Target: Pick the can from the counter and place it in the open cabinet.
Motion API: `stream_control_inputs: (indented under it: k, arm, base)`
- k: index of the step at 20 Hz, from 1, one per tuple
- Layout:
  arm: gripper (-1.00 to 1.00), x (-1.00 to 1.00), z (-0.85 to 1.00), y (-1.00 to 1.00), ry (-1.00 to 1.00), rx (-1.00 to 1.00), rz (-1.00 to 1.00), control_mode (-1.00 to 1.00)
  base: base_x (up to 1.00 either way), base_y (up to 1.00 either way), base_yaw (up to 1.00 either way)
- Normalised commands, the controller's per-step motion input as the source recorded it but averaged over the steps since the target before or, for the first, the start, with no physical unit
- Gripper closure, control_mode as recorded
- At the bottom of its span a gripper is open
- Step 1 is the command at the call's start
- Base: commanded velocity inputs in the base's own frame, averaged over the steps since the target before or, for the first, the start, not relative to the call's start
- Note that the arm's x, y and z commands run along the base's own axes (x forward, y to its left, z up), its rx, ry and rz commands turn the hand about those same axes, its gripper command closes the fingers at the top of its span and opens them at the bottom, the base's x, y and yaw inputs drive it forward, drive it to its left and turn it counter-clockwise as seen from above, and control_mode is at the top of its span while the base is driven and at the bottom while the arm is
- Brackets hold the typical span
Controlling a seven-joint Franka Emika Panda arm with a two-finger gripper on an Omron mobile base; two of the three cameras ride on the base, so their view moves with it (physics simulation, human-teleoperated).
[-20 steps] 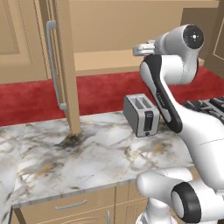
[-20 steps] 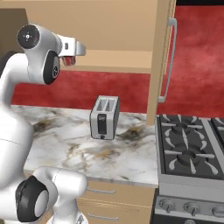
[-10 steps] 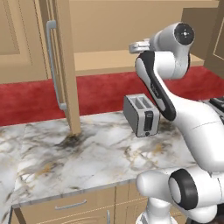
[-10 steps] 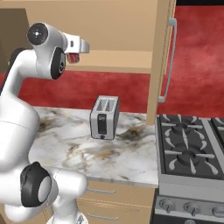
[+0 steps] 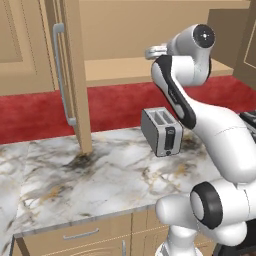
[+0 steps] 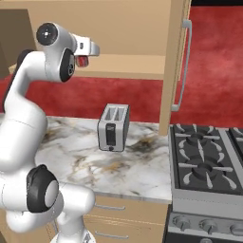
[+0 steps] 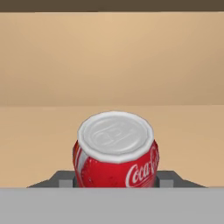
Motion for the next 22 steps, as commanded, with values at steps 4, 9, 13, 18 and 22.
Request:
stream_control_inputs:
  k: [4,9,13,18,22]
  arm:
    - [1.0,0.33,-0.18,0.0,0.0,0.0,0.0,-1.0]
    - [1.0,0.36,-0.21,0.0,0.01,0.0,0.0,-1.0]
    - [1.0,0.23,-0.29,0.0,0.0,0.0,0.0,-1.0]
    - [1.0,0.2,-0.2,0.0,0.0,0.0,0.0,-1.0]
    - [1.0,0.23,-0.21,0.0,0.0,0.0,0.0,-1.0]
  base:
    - [0.0,0.0,0.0]
    - [0.0,0.0,0.0]
    - [0.0,0.0,0.0]
    - [0.0,0.0,0.0]
    - [0.0,0.0,0.0]
